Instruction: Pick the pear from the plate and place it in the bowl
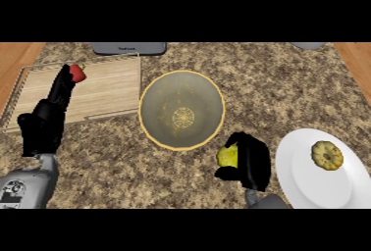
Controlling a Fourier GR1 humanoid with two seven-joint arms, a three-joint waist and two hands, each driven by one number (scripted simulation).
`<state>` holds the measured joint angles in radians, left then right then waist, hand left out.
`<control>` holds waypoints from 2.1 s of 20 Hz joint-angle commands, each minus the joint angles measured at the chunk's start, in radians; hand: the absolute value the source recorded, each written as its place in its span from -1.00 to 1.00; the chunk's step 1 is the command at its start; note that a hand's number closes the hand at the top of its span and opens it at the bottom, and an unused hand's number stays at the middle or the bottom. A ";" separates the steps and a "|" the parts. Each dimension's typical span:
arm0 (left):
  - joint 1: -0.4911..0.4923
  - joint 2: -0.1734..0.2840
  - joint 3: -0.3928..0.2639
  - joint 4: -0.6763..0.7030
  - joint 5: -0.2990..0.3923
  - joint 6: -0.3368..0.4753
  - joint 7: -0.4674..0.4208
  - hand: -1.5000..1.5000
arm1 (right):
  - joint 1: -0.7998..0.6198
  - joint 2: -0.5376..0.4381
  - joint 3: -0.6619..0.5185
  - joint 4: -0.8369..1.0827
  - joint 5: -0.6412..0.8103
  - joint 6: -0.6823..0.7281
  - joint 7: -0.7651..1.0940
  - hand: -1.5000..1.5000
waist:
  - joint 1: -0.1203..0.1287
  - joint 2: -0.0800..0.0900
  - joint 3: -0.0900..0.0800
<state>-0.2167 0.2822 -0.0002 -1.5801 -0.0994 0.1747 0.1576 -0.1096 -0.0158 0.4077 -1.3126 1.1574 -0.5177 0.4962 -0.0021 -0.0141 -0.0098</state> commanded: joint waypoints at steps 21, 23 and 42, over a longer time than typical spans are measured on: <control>-0.050 -0.036 -0.029 0.006 -0.035 -0.032 0.023 0.00 | 0.038 0.015 0.883 -0.372 -0.177 0.152 0.193 1.00 | 0.078 0.014 0.011; -0.037 -0.024 -0.017 0.014 -0.028 -0.041 0.021 0.00 | 0.014 0.015 0.907 -0.448 -0.141 0.109 0.260 1.00 | 0.059 0.007 0.009; -0.054 -0.047 -0.003 0.021 -0.036 -0.012 0.022 0.00 | -0.264 0.013 0.706 -0.434 -0.004 -0.097 0.608 1.00 | 0.030 0.021 0.010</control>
<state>-0.2579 0.2471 -0.0019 -1.5627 -0.1346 0.1541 0.1705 -0.2878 -0.0648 1.2909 -1.6605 1.2500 -0.5886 1.0024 0.0289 0.0028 -0.0007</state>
